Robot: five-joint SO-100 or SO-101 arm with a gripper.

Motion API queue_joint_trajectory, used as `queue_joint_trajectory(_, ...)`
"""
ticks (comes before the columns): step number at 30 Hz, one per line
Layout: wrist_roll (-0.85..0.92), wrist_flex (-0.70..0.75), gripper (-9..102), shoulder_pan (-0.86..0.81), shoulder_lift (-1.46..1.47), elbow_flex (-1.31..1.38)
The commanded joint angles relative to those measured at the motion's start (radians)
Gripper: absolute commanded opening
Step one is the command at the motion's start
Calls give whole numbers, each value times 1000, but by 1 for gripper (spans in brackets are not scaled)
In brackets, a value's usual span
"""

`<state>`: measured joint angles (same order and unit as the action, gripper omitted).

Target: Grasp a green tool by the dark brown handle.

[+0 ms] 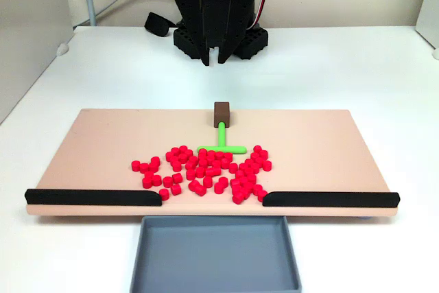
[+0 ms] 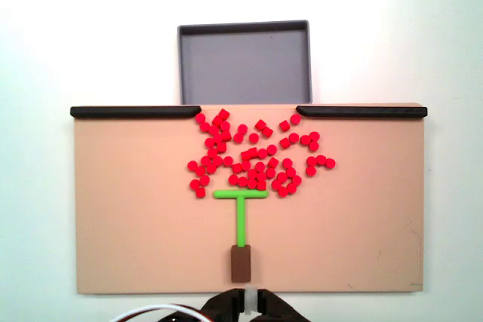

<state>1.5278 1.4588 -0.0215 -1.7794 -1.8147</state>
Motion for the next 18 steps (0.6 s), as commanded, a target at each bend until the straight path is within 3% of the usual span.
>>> queue_joint_trajectory(1,9,-6,0,-12,-14,25)
queue_joint_trajectory(18,55,-6,0,-11,-29,11)
